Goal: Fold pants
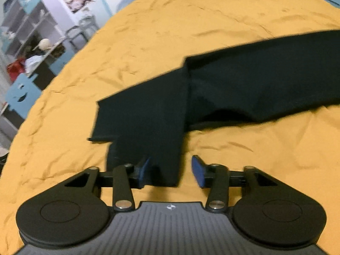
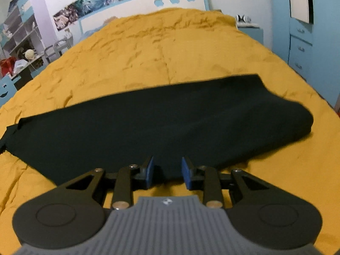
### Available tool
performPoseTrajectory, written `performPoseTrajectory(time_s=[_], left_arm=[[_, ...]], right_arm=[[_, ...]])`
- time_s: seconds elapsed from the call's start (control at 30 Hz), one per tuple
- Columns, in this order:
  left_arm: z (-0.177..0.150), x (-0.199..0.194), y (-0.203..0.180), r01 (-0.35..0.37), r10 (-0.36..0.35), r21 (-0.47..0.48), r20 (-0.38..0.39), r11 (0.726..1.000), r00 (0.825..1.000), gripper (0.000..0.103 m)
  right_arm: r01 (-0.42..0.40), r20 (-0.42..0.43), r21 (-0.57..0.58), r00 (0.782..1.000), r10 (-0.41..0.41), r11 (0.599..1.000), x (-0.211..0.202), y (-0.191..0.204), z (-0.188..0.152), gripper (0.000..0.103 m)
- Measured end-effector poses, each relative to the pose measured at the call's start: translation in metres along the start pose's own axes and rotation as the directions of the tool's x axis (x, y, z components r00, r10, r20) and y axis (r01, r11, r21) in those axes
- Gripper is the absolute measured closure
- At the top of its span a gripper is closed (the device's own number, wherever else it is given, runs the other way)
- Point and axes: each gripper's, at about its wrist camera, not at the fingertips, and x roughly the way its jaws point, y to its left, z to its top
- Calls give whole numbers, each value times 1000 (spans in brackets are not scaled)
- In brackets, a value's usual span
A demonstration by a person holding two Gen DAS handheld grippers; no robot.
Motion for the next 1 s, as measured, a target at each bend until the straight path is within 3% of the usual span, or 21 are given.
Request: performPoseTrajectory(time_s=[0.03, 0.07, 0.17, 0.33, 0.47, 0.67, 0.83, 0.87, 0.9, 1.0], left_arm=[[-1, 2, -1, -1, 1, 9, 7, 1000, 1000, 80], [-2, 3, -2, -18, 18, 10, 10, 1000, 1000, 100], [0, -2, 11, -13, 16, -37, 58, 999, 998, 102], [28, -6, 67, 14, 6, -187, 103, 982, 995, 102], [60, 14, 118, 4, 19, -276, 77, 961, 997, 102], [92, 69, 153, -53, 49, -279, -20, 959, 999, 102], [97, 102, 149, -71, 61, -255, -49, 964, 997, 102], [96, 108, 147, -78, 65, -257, -58, 963, 996, 101], [94, 112, 146, -94, 77, -264, -71, 960, 994, 90], [87, 118, 148, -165, 138, -272, -117, 948, 984, 74]], right_arm=[[6, -1, -4, 1000, -6, 1000, -1, 2, -2, 78], [11, -1, -9, 1000, -11, 1000, -1, 5, -3, 78], [26, -9, -21, 1000, -26, 999, -2, 5, -3, 78], [78, -7, -55, 997, -78, 995, -4, 3, 1, 78], [112, -5, -54, 994, -112, 992, -5, -2, 2, 78], [144, -10, -72, 989, -145, 987, 1, 0, 6, 78], [159, -12, -94, 987, -161, 983, 0, 4, 7, 78], [165, -12, -97, 986, -167, 982, 0, 4, 7, 78], [169, -12, -97, 985, -171, 981, -1, 4, 6, 78], [173, -14, -99, 984, -175, 980, -3, 4, 5, 78]])
